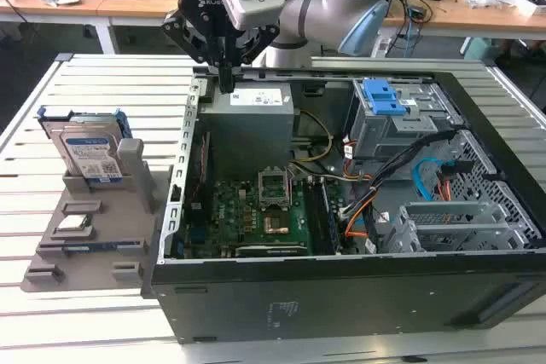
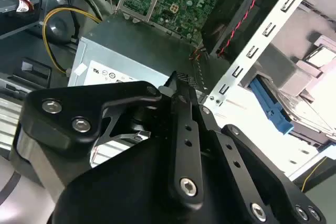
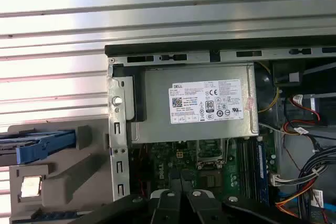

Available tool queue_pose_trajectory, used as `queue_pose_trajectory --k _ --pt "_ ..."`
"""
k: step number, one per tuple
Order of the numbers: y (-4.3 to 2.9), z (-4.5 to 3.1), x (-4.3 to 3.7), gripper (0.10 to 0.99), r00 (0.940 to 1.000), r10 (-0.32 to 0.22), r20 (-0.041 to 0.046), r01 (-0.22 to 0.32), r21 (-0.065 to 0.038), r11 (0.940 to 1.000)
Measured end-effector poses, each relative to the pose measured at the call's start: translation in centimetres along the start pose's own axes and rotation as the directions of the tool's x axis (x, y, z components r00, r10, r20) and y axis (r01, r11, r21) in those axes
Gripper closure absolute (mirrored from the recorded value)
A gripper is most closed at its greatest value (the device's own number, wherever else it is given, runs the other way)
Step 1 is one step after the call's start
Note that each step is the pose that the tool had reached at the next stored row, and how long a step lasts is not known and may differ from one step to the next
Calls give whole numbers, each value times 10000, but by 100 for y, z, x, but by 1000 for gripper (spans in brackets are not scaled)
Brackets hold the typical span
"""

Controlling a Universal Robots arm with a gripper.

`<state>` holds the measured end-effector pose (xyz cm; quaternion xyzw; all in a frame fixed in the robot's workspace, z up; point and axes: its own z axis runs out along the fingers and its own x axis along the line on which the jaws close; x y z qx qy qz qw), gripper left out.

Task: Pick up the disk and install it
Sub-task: 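Reach for the disk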

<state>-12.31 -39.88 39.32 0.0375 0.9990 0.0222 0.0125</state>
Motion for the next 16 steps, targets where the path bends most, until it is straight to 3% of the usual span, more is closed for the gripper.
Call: queue_pose_trajectory --k 4,14,16 --pt "-11 -4 147 980 10000 -3 0 3 1 10000" --pt "-22 -9 295 980 10000 -3 -1 3 2 10000" --pt "-28 -11 372 980 10000 -2 0 2 1 10000"
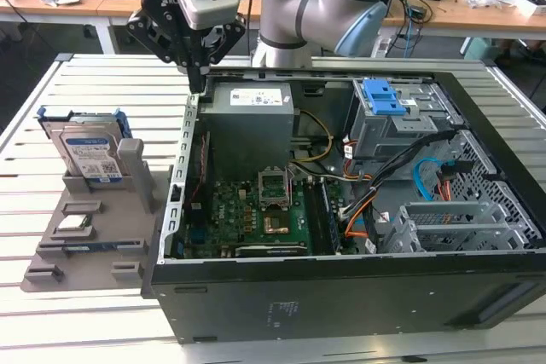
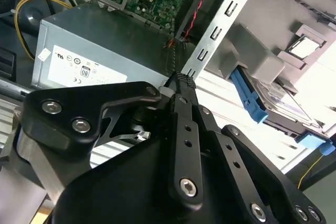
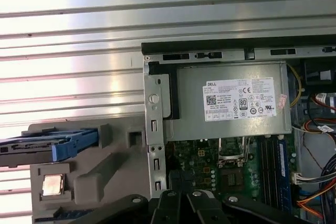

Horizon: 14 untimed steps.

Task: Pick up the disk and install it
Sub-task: 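Reach for the disk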

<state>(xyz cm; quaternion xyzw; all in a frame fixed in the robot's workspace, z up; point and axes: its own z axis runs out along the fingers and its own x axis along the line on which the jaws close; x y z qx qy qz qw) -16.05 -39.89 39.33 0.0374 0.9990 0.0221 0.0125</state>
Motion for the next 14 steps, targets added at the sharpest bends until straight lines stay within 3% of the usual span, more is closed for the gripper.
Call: queue_pose_trajectory --k 3,14 --pt "-6 -2 86 980 10000 0 0 0 0 10000" --pt "-20 -7 270 980 10000 -1 0 1 0 10000"
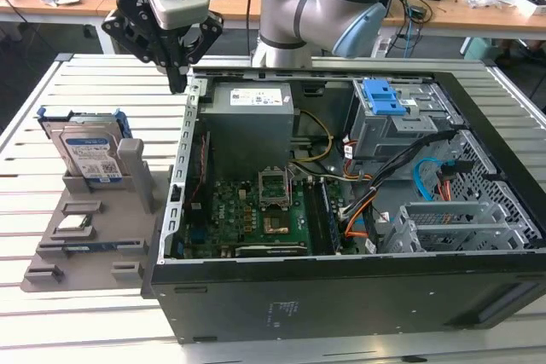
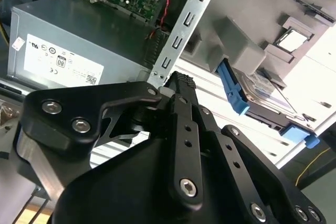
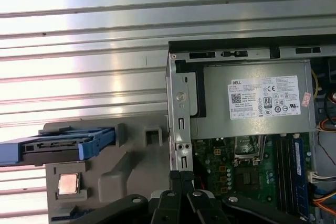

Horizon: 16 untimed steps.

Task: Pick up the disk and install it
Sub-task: 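Reach for the disk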

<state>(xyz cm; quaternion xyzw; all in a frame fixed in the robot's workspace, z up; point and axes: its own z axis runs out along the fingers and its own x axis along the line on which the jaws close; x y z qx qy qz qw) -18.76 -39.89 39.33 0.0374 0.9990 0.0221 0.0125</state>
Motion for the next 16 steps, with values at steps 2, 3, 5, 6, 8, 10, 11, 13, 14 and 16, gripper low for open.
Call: queue_pose_trajectory --k 2,3,5,6,8,10,11,13,14,16 --pt "-3 -1 45 980 10000 1 0 -1 0 10000" --pt "-5 -2 64 980 10000 1 0 -1 0 10000" --pt "-8 -3 110 980 10000 1 0 -1 1 10000" --pt "-10 -4 143 980 10000 0 0 0 1 10000" --pt "-14 -5 184 980 10000 0 0 0 0 10000" --pt "-17 -7 239 980 10000 1 0 -1 0 10000" --pt "-18 -7 252 980 10000 2 0 -2 0 10000" --pt "-21 -8 283 980 10000 2 0 -2 0 10000" --pt "-23 -8 306 980 10000 1 0 -1 0 10000" --pt "-26 -10 354 980 10000 1 0 -1 1 10000"
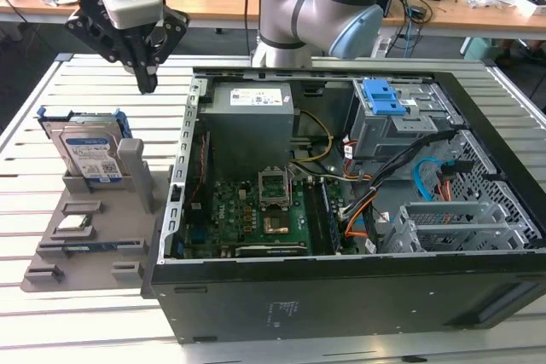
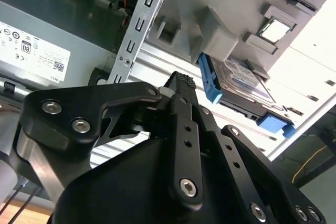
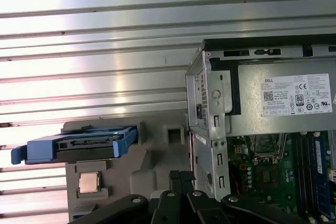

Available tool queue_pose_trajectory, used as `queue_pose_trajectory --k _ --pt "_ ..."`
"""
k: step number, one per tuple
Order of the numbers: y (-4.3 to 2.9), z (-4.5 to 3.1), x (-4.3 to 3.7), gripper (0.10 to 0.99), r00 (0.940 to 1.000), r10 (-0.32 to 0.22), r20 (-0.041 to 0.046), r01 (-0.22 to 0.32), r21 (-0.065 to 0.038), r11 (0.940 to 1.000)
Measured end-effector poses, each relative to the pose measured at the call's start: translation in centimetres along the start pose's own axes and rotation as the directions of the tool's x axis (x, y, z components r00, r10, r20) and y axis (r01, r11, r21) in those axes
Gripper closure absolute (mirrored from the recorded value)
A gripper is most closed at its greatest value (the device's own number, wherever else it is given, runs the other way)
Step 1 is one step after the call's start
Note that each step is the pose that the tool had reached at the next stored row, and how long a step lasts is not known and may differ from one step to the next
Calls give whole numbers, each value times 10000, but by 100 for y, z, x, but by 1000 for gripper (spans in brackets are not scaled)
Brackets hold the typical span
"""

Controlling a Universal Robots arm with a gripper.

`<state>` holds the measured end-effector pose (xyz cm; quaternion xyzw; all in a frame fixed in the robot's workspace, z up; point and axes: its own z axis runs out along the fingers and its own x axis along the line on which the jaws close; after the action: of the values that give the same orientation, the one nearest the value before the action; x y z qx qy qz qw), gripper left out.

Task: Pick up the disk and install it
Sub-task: 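Reach for the disk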

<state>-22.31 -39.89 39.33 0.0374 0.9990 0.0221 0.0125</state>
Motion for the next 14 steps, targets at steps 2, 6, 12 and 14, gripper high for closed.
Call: queue_pose_trajectory --k 2,6,12,14 --pt "-2 -1 32 980 10000 0 1 0 0 10000" --pt "-7 -2 96 980 10000 0 0 0 -1 10000" --pt "-11 -4 149 980 10000 0 0 0 -1 10000" --pt "-13 -4 172 980 10000 -1 1 1 0 10000"
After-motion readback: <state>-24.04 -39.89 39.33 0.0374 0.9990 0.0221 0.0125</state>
